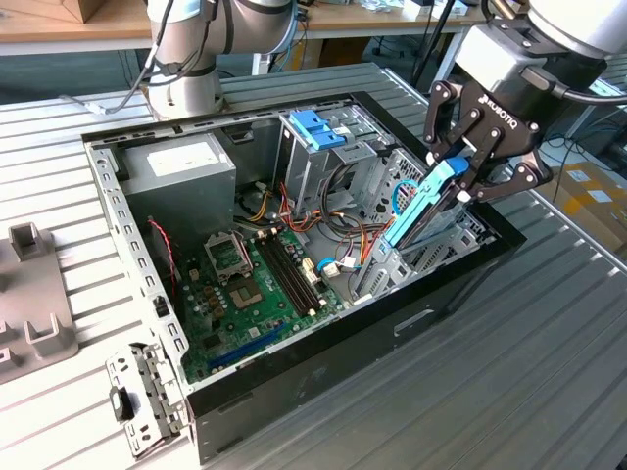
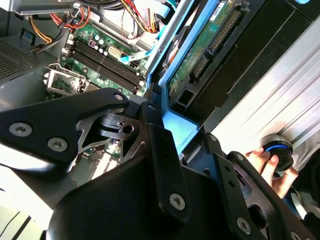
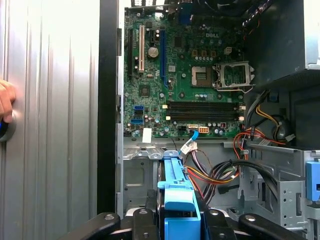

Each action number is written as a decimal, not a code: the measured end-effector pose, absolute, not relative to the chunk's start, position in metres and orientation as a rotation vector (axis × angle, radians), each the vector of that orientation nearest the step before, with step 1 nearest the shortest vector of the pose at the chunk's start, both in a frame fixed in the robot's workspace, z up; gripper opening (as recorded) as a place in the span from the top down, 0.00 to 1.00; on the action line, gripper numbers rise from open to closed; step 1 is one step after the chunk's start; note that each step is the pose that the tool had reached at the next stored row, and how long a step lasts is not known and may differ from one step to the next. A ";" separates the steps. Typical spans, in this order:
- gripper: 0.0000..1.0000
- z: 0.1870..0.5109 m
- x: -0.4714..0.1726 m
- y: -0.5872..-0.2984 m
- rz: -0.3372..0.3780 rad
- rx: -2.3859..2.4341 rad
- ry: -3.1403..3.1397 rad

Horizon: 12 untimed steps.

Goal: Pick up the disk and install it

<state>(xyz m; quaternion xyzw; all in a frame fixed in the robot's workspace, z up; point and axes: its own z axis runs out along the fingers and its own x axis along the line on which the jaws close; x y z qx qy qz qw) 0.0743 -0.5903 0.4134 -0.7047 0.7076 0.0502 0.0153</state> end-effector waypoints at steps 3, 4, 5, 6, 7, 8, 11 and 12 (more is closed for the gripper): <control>0.63 0.413 0.074 -0.590 0.156 -2.193 2.202; 0.63 0.412 0.074 -0.590 0.156 -2.193 2.201; 0.63 0.412 0.074 -0.590 0.156 -2.193 2.202; 0.63 0.412 0.074 -0.590 0.156 -2.193 2.202; 0.63 0.412 0.074 -0.590 0.156 -2.193 2.202; 0.63 0.411 0.074 -0.590 0.156 -2.193 2.202; 0.63 0.410 0.074 -0.590 0.156 -2.193 2.202; 0.63 0.410 0.074 -0.590 0.156 -2.193 2.202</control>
